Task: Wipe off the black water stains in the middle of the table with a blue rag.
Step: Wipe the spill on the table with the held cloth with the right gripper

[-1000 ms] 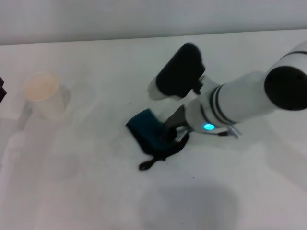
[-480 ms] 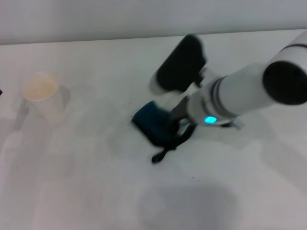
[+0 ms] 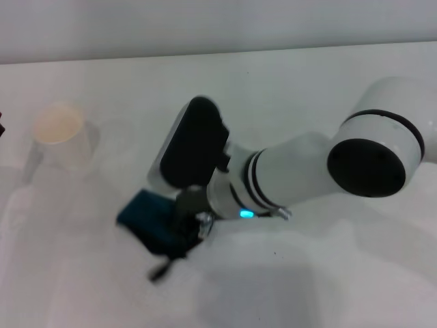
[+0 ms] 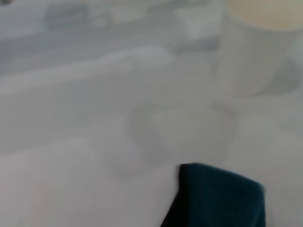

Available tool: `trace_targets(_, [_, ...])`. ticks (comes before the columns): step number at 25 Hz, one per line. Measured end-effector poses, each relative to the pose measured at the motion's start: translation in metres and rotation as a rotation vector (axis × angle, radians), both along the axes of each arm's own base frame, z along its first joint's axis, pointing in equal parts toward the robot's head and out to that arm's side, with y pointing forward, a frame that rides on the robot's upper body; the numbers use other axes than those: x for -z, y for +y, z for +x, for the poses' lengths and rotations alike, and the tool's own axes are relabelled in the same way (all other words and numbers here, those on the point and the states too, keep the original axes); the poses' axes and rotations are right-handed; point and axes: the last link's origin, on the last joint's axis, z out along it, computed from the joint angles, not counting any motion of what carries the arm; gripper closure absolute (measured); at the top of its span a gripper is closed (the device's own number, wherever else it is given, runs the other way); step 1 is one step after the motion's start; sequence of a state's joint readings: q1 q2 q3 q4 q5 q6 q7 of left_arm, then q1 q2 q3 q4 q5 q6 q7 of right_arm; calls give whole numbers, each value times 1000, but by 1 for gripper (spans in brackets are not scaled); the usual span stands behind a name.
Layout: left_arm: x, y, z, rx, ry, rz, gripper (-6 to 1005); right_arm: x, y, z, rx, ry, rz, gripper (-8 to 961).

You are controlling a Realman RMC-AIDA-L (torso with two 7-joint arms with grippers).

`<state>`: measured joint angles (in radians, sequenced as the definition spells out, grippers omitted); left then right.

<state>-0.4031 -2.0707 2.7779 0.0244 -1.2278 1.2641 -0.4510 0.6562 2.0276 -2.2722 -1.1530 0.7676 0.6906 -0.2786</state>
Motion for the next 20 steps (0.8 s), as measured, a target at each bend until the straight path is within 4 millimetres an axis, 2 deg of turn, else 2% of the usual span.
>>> trace_targets(4, [0, 0, 0, 2, 1, -2, 112, -6, 20, 9, 31, 49, 95, 863])
trace_targets(11, [1, 2, 2, 11, 3, -8, 112, -32, 58, 40, 144, 31, 227, 859])
trace_targets(16, [1, 2, 2, 12, 5, -10, 112, -56, 69, 64, 206, -39, 283, 856])
trace_targets(20, [1, 2, 2, 12, 5, -10, 111, -77, 69, 77, 303, -61, 286, 854])
